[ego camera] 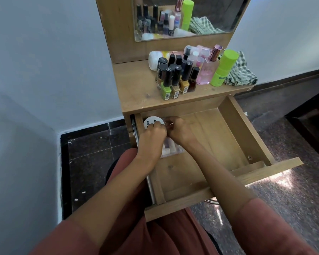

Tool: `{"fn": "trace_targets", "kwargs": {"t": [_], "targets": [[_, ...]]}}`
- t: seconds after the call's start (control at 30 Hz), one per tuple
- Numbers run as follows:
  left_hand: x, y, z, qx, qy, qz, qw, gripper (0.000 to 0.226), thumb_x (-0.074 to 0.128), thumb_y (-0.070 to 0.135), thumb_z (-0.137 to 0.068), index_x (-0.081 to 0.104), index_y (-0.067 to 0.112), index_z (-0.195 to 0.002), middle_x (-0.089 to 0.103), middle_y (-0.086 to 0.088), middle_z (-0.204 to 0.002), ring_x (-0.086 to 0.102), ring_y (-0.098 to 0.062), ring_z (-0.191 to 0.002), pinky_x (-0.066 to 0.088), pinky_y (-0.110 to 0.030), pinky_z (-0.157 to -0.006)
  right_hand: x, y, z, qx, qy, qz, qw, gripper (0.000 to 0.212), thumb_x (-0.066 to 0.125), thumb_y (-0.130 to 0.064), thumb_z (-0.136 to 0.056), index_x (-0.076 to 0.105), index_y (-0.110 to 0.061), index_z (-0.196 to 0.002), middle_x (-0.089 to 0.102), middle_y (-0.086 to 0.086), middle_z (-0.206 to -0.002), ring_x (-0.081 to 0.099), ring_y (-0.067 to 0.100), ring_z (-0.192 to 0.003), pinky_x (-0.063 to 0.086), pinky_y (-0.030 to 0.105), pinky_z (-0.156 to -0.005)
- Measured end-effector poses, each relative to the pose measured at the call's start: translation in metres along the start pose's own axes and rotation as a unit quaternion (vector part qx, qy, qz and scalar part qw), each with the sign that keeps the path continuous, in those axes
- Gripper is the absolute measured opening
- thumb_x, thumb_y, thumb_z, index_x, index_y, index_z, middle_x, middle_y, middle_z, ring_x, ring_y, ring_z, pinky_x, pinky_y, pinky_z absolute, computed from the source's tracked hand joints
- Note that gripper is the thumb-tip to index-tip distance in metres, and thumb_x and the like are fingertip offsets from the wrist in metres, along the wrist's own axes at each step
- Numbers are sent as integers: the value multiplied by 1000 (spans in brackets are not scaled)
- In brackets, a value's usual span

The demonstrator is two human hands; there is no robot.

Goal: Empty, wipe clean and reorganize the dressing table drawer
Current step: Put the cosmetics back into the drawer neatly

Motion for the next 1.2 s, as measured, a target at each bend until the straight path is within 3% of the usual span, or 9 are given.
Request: {"fn": "trace_targets", "kwargs": {"t": [0.13, 0.37, 0.5, 0.57, 0.63, 0.7, 0.9, 1.1, 1.2], "targets": [[-3, -2, 1, -7, -3, -9, 1000, 38, 87, 6, -20, 61, 18, -46, 57, 4, -48, 56, -8, -40, 32, -14, -29, 0, 1, -1, 5, 4, -8, 1000, 34, 46, 9, -78, 64, 0, -106, 69, 15, -98, 54, 13, -79, 35, 1, -54], [-5, -1, 2, 0, 47, 16, 999, 40, 86, 0, -20, 63, 13, -51, 59, -1, -52, 59, -13, -43, 36, -15, -30, -2, 5, -2, 18, -2, -27, 999, 35, 53, 12, -76, 63, 1, -108, 58, 4, -85, 52, 11, -70, 38, 7, -55], [5, 5, 1, 68, 39, 69, 995, 45, 84, -3, -26, 66, 10, -64, 64, -5, -64, 64, -19, -55, 46, -21, -40, -25, 36, -6, 95, 89, -30, 991, 29, 68, 2, -73, 65, 2, -102, 68, 16, -97, 62, 26, -89, 49, 31, -81], [11, 16, 4, 155, 5, 95, 983, 40, 85, 1, -40, 67, 4, -75, 67, -11, -78, 66, -26, -69, 54, -29, -52, -28, 47, -3, 129, 100, -31, 986, 25, 68, -3, -74, 67, 1, -99, 68, 17, -102, 63, 28, -94, 48, 34, -87], [14, 26, 9, 207, -64, 101, 971, 36, 76, 10, -67, 64, 1, -99, 63, -16, -106, 61, -31, -98, 53, -38, -78, -25, 48, 0, 140, 83, -32, 986, 21, 69, -6, -76, 68, 3, -95, 69, 19, -101, 59, 22, -84, 45, 27, -77], [19, 29, 11, 216, -117, 47, 968, 39, 62, 18, -82, 54, 5, -118, 51, -11, -125, 47, -27, -117, 38, -37, -95, -20, 43, 1, 139, 66, -41, 987, 20, 68, -5, -76, 68, 7, -93, 69, 23, -99, 56, 20, -79, 39, 23, -63], [17, 28, 10, 169, -88, 78, 979, 32, 45, 3, -87, 50, 5, -119, 51, -12, -123, 47, -27, -114, 38, -35, -89, -18, 37, 3, 157, 60, -24, 985, 26, 64, -10, -81, 64, -2, -106, 67, 15, -109, 60, 26, -102, 29, 22, -54], [18, 25, 13, 144, -63, 110, 981, 32, 54, 0, -81, 55, 4, -112, 56, -13, -115, 51, -31, -109, 40, -37, -88, -20, 32, 9, 154, 69, -23, 985, 24, 63, -8, -82, 67, -2, -104, 68, 15, -107, 62, 25, -99, 32, 21, -47], [16, 25, 14, 141, -66, 106, 982, 35, 59, 2, -78, 55, 5, -113, 57, -13, -115, 52, -32, -109, 40, -39, -91, -21, 33, 10, 153, 71, -22, 985, 23, 64, -6, -80, 67, -2, -102, 69, 15, -105, 63, 24, -97, 37, 21, -55]]}}
Point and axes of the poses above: each hand's wrist, its own z-axis away from the middle knuckle, its own x-axis out of the palm, y = z × x, the point moved 5 cm from there along -z, towards the middle knuckle
